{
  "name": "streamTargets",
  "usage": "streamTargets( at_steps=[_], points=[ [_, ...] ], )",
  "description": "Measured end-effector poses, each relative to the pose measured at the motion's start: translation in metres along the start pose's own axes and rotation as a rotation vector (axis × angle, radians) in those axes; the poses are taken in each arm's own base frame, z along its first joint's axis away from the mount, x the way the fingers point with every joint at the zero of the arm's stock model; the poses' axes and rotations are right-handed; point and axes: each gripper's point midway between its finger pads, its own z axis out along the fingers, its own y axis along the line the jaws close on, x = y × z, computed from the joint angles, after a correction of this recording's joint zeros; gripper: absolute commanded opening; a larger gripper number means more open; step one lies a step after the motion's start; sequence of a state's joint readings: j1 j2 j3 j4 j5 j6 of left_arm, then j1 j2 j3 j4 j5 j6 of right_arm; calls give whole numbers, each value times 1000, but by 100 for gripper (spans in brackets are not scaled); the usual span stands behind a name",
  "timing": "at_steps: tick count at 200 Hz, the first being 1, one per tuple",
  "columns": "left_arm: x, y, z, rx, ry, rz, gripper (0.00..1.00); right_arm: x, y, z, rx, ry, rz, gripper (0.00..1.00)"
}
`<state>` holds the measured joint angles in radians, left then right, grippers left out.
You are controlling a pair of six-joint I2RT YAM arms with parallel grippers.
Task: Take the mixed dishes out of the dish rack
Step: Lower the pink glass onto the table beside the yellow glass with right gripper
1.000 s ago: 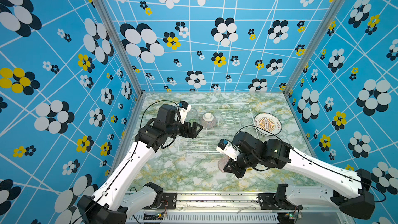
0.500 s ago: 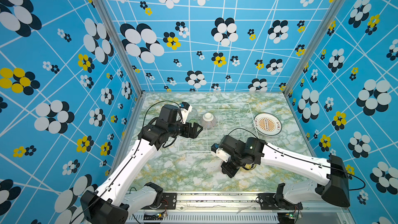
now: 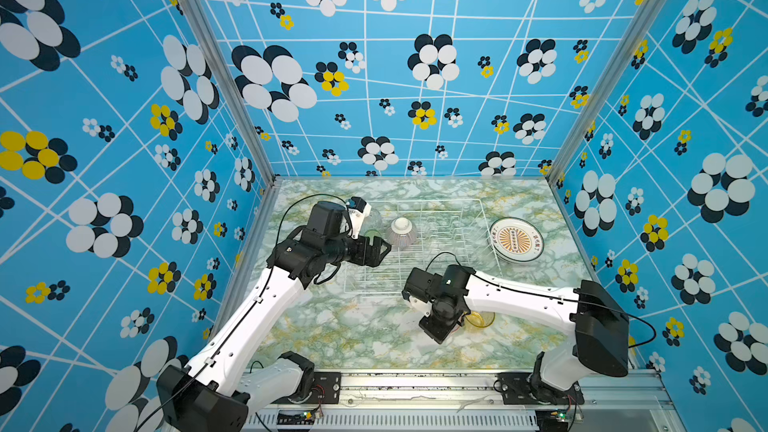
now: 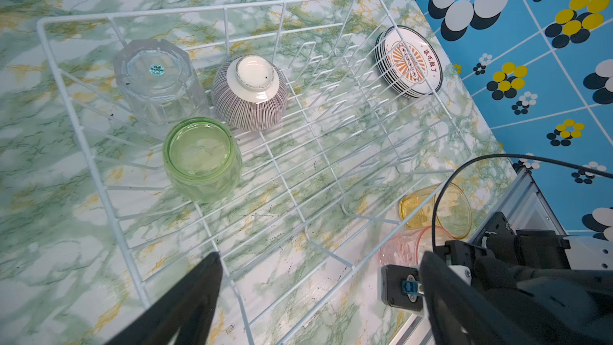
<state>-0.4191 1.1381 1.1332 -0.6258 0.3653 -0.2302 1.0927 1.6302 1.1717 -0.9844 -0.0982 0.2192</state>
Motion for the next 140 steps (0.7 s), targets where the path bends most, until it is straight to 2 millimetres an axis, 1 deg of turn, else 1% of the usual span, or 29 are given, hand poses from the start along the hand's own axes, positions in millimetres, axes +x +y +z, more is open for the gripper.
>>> streamTargets(
  at_steps=[41,98,140],
  points=[
    [2,2,1,-7,9,7,94,0,-6,8,38,23,-9,0],
    [19,24,8,-110,85,-10,94,-1,-10,14,47,42,-18,0],
    [26,32,9,-149,119,-7,94,-2,-11,15,42,41,-31,0]
  ],
)
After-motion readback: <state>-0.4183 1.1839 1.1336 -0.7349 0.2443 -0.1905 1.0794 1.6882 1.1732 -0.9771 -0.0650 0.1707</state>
